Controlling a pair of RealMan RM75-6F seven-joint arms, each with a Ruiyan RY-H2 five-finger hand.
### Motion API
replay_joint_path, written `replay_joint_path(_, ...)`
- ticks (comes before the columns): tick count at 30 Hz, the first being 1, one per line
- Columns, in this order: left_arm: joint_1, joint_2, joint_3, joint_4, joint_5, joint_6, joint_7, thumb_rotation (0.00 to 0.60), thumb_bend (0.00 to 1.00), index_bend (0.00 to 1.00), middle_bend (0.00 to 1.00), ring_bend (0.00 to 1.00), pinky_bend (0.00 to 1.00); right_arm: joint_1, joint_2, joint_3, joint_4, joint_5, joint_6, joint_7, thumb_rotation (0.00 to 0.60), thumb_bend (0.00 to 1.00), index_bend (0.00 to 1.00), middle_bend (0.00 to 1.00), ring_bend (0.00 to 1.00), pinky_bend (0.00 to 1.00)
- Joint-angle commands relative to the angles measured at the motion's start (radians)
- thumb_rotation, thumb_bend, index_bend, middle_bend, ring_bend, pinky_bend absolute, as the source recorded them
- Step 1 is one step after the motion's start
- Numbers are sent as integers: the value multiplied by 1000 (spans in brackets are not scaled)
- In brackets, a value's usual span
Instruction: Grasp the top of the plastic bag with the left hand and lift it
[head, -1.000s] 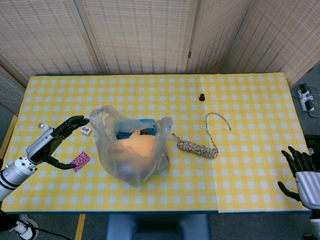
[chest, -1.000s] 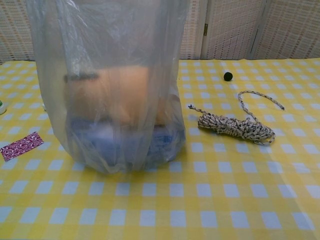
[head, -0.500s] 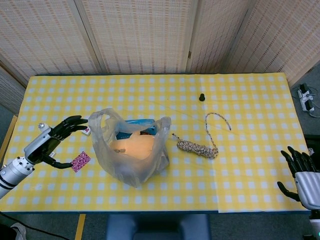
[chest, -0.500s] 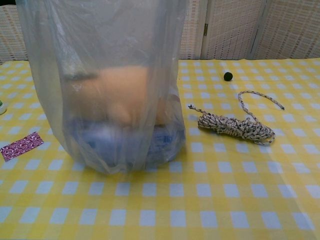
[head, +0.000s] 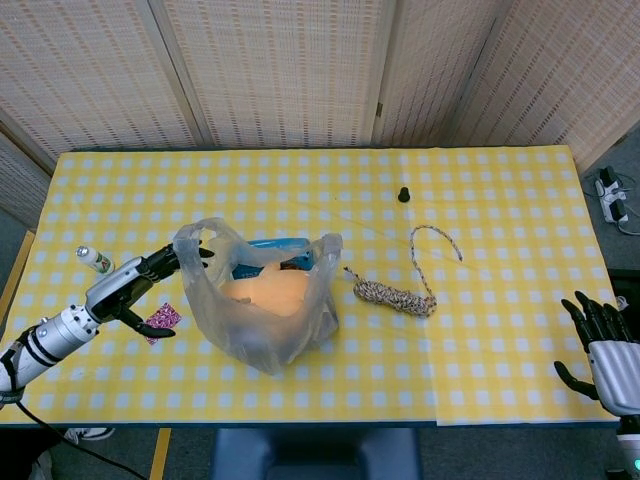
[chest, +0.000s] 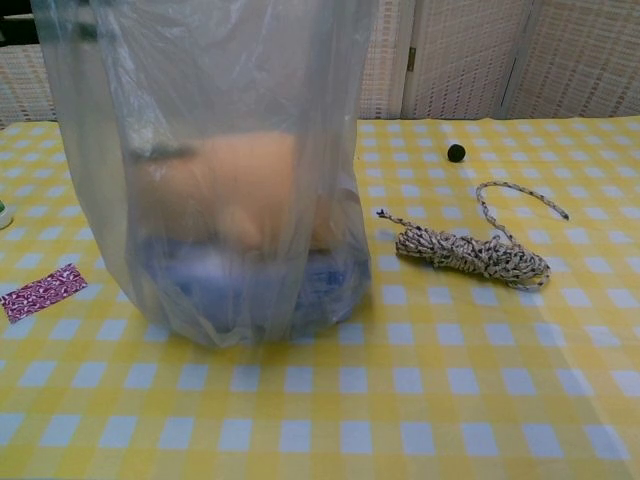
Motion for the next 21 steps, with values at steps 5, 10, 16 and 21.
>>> replay_joint_path(5, -46, -5, 1, -34, 15, -12, -1, 600, 78, 81, 192, 124, 190, -1, -2, 2, 0, 8, -2, -9, 600, 327, 0, 0, 0, 0)
replay_joint_path(10, -82, 8, 3, -65, 38, -4, -18, 600, 77, 74, 193, 125, 192, 2, -3, 0, -1, 6, -8, -10, 600, 327, 0, 0, 0, 0)
replay_joint_path(16, -129, 26, -3, -126, 30, -44, -19, 600, 77, 58, 193, 108, 179, -6, 0, -1, -5, -3, 11, -3, 600, 327, 0, 0, 0, 0)
replay_joint_path(21, -160, 21, 7, -151, 53, -39, -76, 600, 79, 26, 193, 104, 184, -9, 0, 0, -3, -5, 17, 1, 600, 328, 0, 0, 0, 0)
